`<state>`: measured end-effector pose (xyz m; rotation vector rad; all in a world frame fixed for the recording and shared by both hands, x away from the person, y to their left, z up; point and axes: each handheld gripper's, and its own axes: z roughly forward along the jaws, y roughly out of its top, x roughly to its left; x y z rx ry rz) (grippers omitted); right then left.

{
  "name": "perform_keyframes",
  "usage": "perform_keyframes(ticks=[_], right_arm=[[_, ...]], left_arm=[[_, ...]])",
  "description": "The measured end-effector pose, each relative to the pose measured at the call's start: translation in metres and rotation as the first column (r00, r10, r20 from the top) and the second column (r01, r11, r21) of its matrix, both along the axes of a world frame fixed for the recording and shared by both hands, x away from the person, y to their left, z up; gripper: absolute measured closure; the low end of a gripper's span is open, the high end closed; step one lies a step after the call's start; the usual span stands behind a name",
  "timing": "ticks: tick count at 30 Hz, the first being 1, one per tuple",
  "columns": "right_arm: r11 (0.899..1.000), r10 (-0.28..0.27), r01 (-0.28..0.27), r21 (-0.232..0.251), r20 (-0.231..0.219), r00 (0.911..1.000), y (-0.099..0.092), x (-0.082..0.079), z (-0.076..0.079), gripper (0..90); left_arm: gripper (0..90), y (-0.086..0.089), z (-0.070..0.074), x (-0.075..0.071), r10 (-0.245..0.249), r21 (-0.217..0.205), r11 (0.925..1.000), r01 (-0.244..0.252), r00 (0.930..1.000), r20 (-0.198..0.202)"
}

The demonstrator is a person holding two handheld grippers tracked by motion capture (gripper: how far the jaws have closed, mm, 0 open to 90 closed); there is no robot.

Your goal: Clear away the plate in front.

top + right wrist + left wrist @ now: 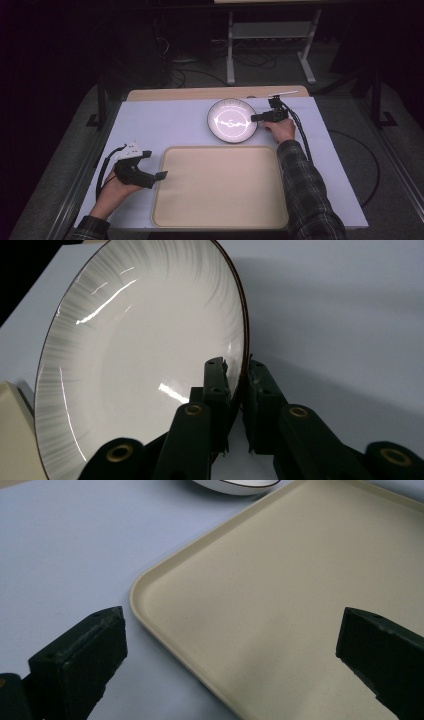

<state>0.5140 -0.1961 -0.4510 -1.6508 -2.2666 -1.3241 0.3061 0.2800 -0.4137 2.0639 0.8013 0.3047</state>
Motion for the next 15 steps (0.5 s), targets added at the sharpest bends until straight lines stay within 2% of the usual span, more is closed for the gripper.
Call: perform_keyframes(ticks=[6, 11, 15], right_arm=[[1.000, 0.007, -0.008, 0.021, 0.027, 0.9996, -0.0001, -0.0012, 0.0044, 83.5], [1.000, -0.001, 0.000, 0.019, 0.035, 0.9994, 0.0019, -0.0012, 0.0060, 84.0], [0.999, -0.031, 0.029, 0.039, 0.052, 0.9982, 0.0005, -0.0014, 0.0095, 85.5]], left_arm=[[0.0, 0.0001, 0.0002, 0.0000, -0.002, -0.002, 1.0000, 0.002, 1.0000, 0.000], [0.0, -0.0001, 0.0005, -0.0002, -0.003, -0.008, 1.0000, 0.003, 1.0000, 0.003], [0.0, 0.0003, 0.0003, 0.0002, -0.002, -0.007, 1.0000, 0.002, 1.0000, 0.002]])
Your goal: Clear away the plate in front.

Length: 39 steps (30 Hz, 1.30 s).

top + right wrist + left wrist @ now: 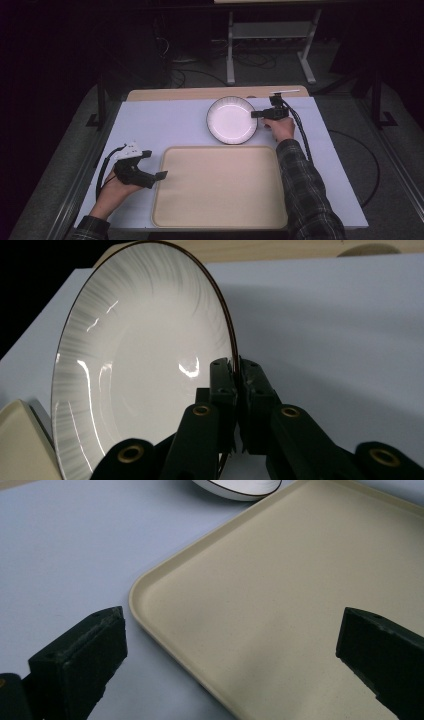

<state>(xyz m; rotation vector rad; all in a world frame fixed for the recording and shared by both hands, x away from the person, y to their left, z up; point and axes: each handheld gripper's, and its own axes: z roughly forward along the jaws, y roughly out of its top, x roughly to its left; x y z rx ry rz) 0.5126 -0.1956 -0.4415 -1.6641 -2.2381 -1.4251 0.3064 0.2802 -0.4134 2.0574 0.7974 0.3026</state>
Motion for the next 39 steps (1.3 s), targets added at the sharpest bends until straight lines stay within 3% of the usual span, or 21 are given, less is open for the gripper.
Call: perform_keyframes(ticks=[21, 31, 39], right_arm=[[1.000, -0.017, 0.017, 0.000, 0.082, 0.9965, -0.001, -0.001, 0.015, 85.4], [0.999, -0.001, -0.004, 0.039, 0.137, 0.9906, -0.010, -0.014, 0.041, 85.3], [0.999, 0.041, -0.044, 0.016, 0.160, 0.9863, -0.009, -0.030, 0.056, 85.3]], left_arm=[[0.0, 0.000, 0.000, 0.001, 0.000, -0.001, 1.0000, 0.000, 1.0000, -0.001], [0.0, 0.001, 0.000, 0.001, 0.002, -0.002, 1.0000, -0.002, 1.0000, 0.001], [0.0, 0.000, 0.000, 0.000, 0.003, -0.001, 1.0000, -0.003, 1.0000, 0.002]])
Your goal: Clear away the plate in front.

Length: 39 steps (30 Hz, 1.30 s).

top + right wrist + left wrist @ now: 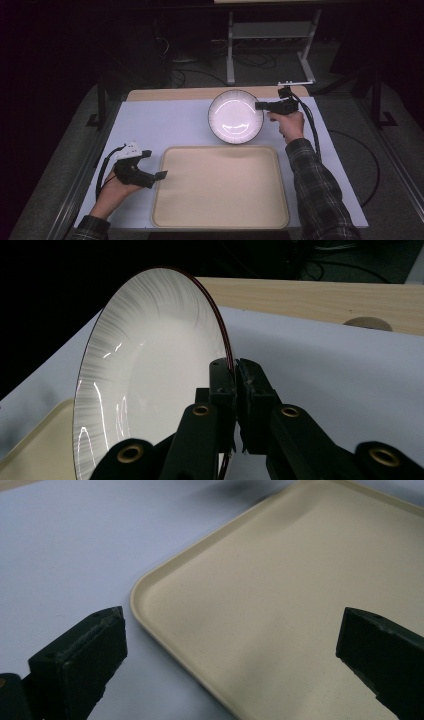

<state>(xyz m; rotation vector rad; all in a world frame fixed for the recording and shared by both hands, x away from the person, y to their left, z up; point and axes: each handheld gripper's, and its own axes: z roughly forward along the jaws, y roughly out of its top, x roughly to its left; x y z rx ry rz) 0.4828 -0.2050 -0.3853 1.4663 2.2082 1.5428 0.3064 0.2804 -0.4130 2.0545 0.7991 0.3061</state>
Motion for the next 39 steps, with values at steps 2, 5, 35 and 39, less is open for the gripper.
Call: perform_keyframes(ticks=[2, 5, 35, 39], right_arm=[[1.000, 0.013, -0.013, -0.008, 0.008, 0.9999, 0.002, -0.006, 0.004, 85.2], [0.999, 0.036, -0.036, -0.010, 0.014, 0.9992, 0.004, -0.014, 0.008, 85.2], [0.967, 0.246, -0.244, -0.068, 0.014, 0.9693, 0.036, -0.089, 0.010, 84.8], [0.959, 0.275, -0.275, -0.064, -0.003, 0.9614, 0.043, -0.099, 0.007, 84.7]], left_arm=[[0.0, 0.000, 0.000, 0.000, -0.001, 0.000, 1.0000, 0.001, 1.0000, 0.001], [0.0, 0.000, 0.000, 0.000, -0.001, 0.000, 1.0000, 0.001, 1.0000, 0.000], [0.0, -0.001, 0.001, -0.002, -0.002, 0.000, 1.0000, 0.002, 1.0000, 0.003], [0.0, 0.000, 0.001, -0.002, 0.000, -0.001, 1.0000, 0.000, 1.0000, 0.003]])
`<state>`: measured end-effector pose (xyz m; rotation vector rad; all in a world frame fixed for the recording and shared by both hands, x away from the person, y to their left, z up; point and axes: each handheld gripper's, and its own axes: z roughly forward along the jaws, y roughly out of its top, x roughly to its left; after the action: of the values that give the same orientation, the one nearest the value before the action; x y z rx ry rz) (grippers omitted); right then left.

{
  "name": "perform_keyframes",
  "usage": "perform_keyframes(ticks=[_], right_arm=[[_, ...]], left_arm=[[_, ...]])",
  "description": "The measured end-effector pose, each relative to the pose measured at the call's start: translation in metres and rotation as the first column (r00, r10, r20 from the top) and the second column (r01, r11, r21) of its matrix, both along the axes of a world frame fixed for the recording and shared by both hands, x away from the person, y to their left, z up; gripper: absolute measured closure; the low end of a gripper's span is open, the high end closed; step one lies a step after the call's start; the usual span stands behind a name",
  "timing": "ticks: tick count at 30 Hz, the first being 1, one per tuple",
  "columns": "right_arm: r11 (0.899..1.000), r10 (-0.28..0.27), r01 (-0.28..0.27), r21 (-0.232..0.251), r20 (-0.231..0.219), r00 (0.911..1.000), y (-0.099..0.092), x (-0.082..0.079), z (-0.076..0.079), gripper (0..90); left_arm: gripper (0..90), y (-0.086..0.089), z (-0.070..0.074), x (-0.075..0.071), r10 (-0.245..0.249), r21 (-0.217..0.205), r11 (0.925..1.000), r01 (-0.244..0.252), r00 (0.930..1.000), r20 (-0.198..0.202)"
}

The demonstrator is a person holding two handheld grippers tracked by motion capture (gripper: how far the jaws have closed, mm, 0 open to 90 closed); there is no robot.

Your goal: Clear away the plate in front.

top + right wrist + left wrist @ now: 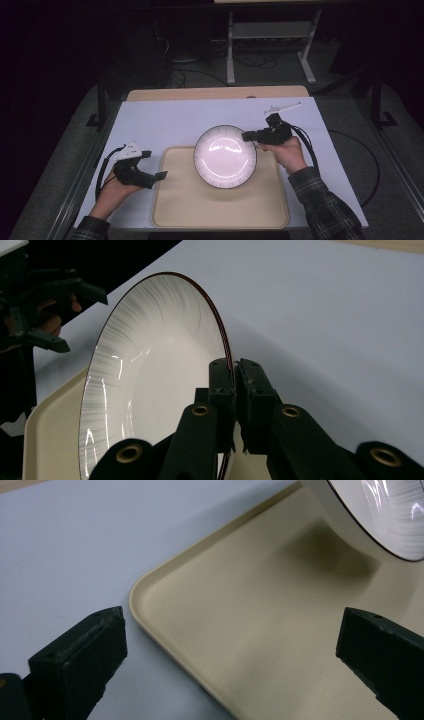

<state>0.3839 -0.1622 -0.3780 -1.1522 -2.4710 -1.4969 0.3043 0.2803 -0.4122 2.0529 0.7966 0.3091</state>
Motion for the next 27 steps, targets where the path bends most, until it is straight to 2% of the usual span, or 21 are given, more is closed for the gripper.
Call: perform_keyframes(ticks=[12, 24, 27], right_arm=[[0.997, 0.055, -0.056, -0.045, -0.024, 0.9982, 0.011, -0.015, -0.009, 84.5], [0.990, 0.109, -0.112, -0.090, -0.034, 0.9935, 0.026, -0.020, -0.017, 84.3], [0.989, 0.118, -0.122, -0.087, -0.048, 0.9919, 0.028, -0.020, -0.020, 84.4]], left_arm=[[0.0, 0.000, 0.000, 0.000, -0.001, -0.001, 1.0000, 0.001, 1.0000, -0.002], [0.0, 0.000, -0.001, 0.000, -0.002, 0.002, 1.0000, 0.002, 1.0000, -0.004], [0.0, 0.000, -0.001, 0.000, -0.002, 0.002, 1.0000, 0.002, 1.0000, -0.004]])
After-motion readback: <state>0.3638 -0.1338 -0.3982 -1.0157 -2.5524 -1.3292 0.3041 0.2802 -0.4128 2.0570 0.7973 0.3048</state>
